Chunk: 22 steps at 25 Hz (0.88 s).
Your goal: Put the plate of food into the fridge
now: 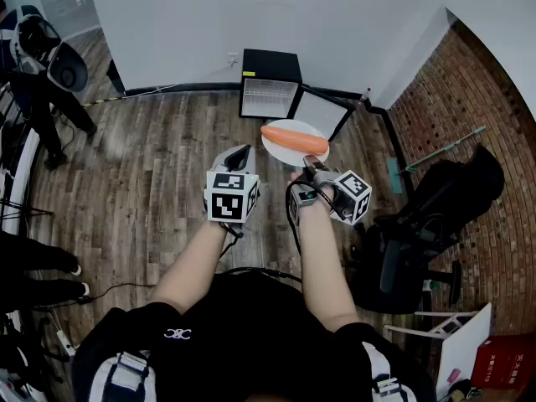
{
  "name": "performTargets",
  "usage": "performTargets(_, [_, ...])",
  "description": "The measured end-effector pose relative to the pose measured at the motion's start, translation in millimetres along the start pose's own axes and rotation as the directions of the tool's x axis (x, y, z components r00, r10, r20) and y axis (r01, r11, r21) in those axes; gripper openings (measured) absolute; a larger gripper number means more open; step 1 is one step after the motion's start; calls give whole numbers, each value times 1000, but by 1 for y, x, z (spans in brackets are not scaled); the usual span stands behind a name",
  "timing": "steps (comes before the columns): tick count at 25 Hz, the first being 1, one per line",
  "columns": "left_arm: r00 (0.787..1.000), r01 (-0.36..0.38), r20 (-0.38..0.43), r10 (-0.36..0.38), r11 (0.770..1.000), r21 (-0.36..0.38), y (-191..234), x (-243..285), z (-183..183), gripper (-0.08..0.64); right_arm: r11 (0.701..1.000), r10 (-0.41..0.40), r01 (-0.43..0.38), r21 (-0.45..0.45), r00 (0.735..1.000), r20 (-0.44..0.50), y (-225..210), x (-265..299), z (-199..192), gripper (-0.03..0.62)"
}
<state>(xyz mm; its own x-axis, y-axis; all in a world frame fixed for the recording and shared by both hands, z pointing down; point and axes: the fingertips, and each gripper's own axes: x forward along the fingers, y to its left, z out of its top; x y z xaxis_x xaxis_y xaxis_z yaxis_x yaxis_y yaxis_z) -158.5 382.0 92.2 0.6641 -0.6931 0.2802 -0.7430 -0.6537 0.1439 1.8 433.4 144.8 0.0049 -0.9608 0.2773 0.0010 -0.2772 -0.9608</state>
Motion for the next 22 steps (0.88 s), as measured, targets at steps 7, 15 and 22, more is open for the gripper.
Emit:
performTargets(7, [1000, 1, 10, -1, 1000, -23, -26, 23, 4, -3, 1000, 2, -2, 12, 1000, -2, -7, 1, 34, 32])
performTargets(15, [1000, -27, -14, 27, 999, -20, -47, 63, -3, -3, 1000, -13, 13, -14, 999, -35, -17, 13, 76, 32])
performTargets(22, [999, -32, -30, 32, 999, 6, -63, 93, -3, -3, 999, -37, 37, -3, 998, -50, -24, 27, 107, 35])
